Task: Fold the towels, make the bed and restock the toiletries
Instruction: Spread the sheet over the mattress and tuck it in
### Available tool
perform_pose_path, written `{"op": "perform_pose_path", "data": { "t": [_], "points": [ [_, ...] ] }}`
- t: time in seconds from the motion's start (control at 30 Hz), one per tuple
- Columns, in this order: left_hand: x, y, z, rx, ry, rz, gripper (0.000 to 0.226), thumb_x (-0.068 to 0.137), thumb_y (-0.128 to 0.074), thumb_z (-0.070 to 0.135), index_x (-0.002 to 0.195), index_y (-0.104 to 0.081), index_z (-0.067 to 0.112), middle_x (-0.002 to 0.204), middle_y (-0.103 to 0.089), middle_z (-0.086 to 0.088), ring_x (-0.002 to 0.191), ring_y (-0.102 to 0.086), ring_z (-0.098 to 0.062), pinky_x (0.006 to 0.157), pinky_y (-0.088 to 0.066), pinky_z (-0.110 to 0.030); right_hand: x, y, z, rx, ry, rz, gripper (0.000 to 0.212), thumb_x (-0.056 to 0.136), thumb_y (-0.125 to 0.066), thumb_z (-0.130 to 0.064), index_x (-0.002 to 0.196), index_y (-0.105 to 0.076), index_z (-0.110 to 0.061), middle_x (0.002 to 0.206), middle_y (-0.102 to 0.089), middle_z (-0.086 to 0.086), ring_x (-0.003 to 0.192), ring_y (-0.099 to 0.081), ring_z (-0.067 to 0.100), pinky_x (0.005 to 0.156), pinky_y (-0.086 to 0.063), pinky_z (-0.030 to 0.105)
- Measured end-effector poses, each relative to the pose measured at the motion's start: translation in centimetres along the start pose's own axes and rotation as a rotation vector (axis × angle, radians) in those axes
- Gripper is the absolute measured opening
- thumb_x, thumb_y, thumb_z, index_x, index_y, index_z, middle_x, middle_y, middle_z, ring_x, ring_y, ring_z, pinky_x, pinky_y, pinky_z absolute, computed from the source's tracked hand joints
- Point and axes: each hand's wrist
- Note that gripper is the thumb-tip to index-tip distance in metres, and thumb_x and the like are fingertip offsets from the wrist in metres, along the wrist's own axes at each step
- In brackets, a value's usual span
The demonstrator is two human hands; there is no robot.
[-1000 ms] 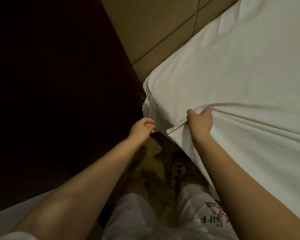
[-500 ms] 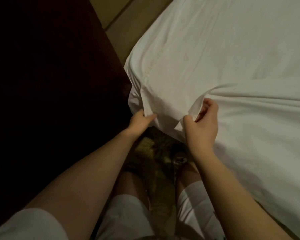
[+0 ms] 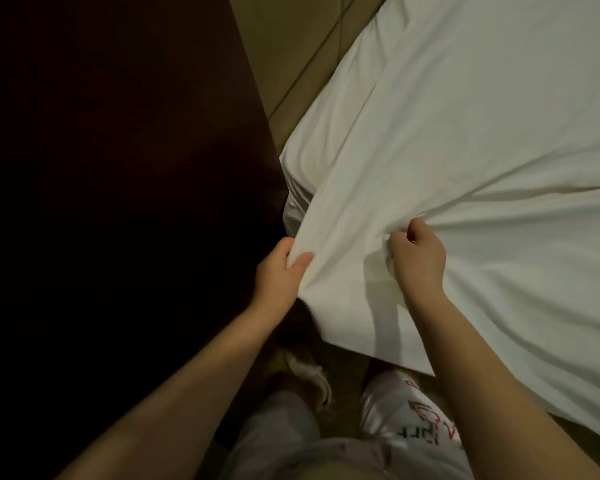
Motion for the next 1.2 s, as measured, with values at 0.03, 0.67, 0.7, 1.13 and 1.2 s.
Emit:
{"op": "perform_pose_path", "data": {
  "t": [0.03, 0.67, 0.7, 1.13, 1.2],
  "points": [
    [-1.0, 0.6, 1.3, -0.023, 0.002, -0.076, 0.015, 0.090, -0.063, 0.021, 0.102, -0.053, 0.022, 0.089, -0.056, 0.015, 0.082, -0.055, -0.004, 0.063, -0.042, -0.015, -1.1, 0.8, -0.7, 0.022, -0.010, -0.008, 0.031, 0.080, -0.040, 0.000, 0.062, -0.023, -0.018, 0.059, -0.027, -0.001, 0.057, -0.024, 0.015, 0.056, -0.024, 0.033],
    [-11.5, 0.9, 9.8, 0.016, -0.146, 0.063, 0.039, 0.092, -0.054, 0.010, 0.125, -0.048, 0.029, 0.101, -0.061, -0.001, 0.089, -0.060, -0.015, 0.067, -0.049, -0.024, -11.4, 6.0, -6.3, -0.192, 0.323, -0.265, 0.016, 0.087, -0.055, -0.017, 0.072, -0.056, -0.015, 0.062, -0.058, 0.002, 0.065, -0.057, 0.022, 0.063, -0.043, 0.032],
    [-11.7, 0.7, 10.1, 0.023, -0.172, 0.066, 0.029, 0.091, -0.054, 0.009, 0.115, -0.055, 0.025, 0.099, -0.062, 0.000, 0.091, -0.060, -0.015, 0.069, -0.049, -0.024, -11.9, 5.6, -6.3, -0.183, 0.325, -0.302, 0.014, 0.087, -0.055, -0.019, 0.074, -0.057, -0.018, 0.062, -0.058, 0.000, 0.066, -0.058, 0.021, 0.064, -0.044, 0.031],
    [-11.7, 2.0, 12.2, -0.291, 0.251, -0.212, 0.035, 0.091, -0.058, 0.039, 0.086, -0.064, 0.006, 0.069, -0.063, -0.003, 0.060, -0.062, -0.010, 0.054, -0.051, -0.022, -13.9, 4.6, -6.1, -0.234, 0.370, -0.336, 0.007, 0.086, -0.056, -0.019, 0.080, -0.053, -0.021, 0.066, -0.054, -0.007, 0.070, -0.057, 0.015, 0.061, -0.045, 0.023],
    [-11.7, 1.8, 12.3, -0.257, 0.246, -0.240, 0.030, 0.089, -0.062, 0.035, 0.078, -0.062, 0.007, 0.060, -0.059, -0.002, 0.055, -0.058, -0.012, 0.049, -0.046, -0.021, -14.3, 4.2, -6.3, -0.257, 0.388, -0.325, 0.008, 0.086, -0.053, -0.015, 0.080, -0.049, -0.019, 0.064, -0.050, -0.008, 0.062, -0.048, 0.006, 0.051, -0.034, 0.012]
  ]
}}
Point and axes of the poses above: each hand's wrist, its own x-axis towards the middle knuckle, its own y-axis out of the back of the hand, z = x × y
